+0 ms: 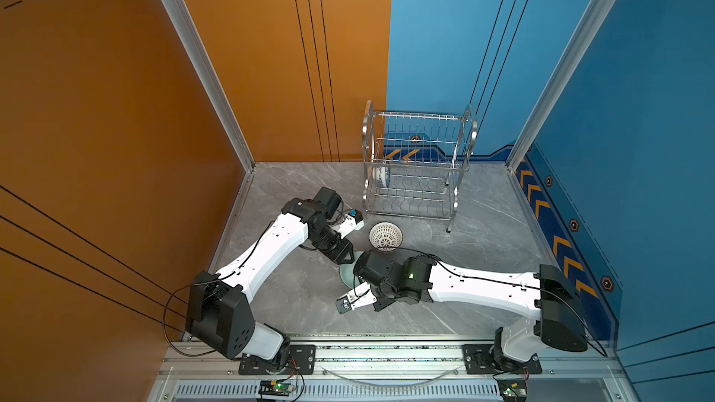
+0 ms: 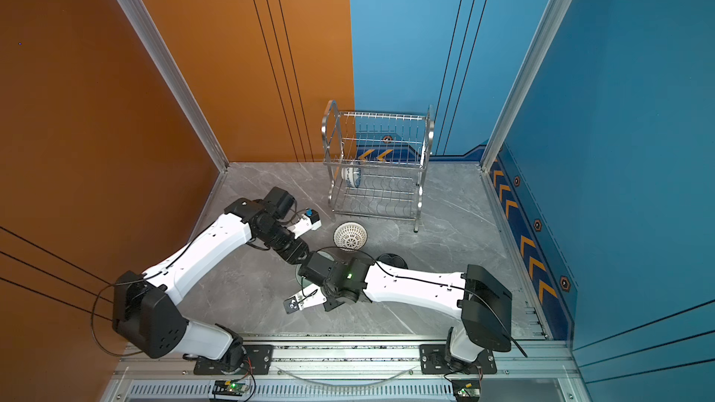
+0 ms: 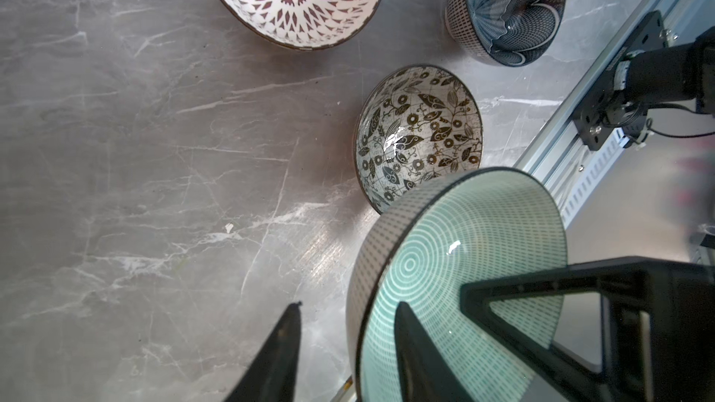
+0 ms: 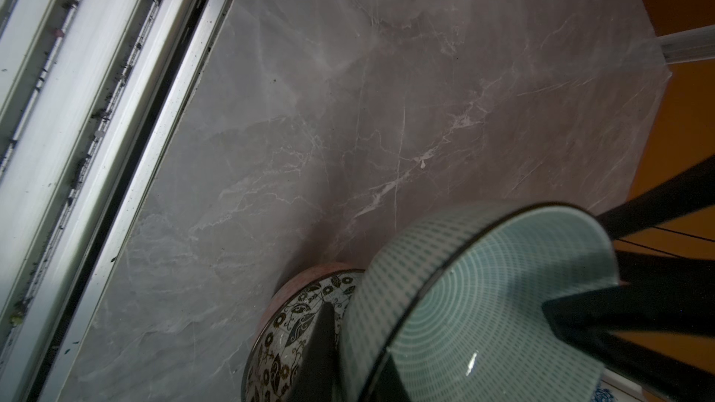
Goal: Load bowls into a dish rack
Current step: Pass the bowl.
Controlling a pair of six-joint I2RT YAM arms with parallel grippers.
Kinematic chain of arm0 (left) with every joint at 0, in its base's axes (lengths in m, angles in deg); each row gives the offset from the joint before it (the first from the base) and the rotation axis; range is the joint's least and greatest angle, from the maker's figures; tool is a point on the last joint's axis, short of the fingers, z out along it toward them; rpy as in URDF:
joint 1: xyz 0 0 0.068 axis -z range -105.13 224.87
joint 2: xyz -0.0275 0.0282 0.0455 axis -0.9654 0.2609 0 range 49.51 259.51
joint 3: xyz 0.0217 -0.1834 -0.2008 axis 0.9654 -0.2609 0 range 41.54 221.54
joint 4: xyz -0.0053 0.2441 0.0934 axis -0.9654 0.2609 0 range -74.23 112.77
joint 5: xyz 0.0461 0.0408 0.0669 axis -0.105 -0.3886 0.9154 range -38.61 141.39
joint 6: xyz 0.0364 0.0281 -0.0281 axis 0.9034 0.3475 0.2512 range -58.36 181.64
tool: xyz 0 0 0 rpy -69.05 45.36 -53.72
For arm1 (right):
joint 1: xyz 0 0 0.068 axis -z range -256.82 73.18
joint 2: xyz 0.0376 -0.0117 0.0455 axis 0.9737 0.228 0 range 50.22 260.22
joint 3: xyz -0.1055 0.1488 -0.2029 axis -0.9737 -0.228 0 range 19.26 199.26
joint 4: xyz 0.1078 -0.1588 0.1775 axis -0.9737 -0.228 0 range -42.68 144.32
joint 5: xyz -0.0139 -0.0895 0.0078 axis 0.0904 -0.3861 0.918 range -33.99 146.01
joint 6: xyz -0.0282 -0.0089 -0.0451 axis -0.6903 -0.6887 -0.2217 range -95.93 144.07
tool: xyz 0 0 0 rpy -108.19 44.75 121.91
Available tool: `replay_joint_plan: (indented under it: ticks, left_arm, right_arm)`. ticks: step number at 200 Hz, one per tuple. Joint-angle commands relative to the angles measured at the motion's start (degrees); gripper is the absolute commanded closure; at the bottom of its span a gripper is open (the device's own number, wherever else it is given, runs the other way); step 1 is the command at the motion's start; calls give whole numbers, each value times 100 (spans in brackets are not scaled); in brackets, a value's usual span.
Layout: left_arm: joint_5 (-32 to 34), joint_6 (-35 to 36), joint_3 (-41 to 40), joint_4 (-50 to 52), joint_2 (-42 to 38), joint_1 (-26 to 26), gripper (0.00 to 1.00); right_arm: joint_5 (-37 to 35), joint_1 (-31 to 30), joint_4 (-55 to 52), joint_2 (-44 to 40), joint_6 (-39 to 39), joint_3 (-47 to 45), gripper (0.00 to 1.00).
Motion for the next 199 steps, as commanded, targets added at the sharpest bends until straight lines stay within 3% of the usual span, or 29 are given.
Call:
replay_joint_plan:
  ticks: [1, 56, 78, 89, 118, 159, 199]
  left_arm:
    - [-154, -66, 200, 84, -209, -137, 52]
    - [-98, -480, 440, -44, -819, -602, 29]
    - [-182, -924, 235, -485, -1313, -1079, 15]
    - [-281, -1174, 35, -794, -1666, -1350, 0]
    - [-350, -1834, -728, -1630, -2689, -1790, 2]
    - [-154, -2510, -2078, -2610, -4136, -1840, 2]
    - [-408, -2879, -2907, -3195, -5206, -1840, 2]
  right_arm:
    - [-89, 65, 28, 60, 3, 4, 100]
    - [62, 169, 49, 30, 80, -30, 100]
    - [304, 294, 164, -84, 352, -68, 100]
    - [472, 373, 297, -175, 553, -112, 100]
    - [830, 590, 772, -399, 1446, -214, 100]
    - [1630, 1078, 1433, -540, 3383, -171, 100]
    - [2319, 1582, 2710, -992, 4952, -869, 100]
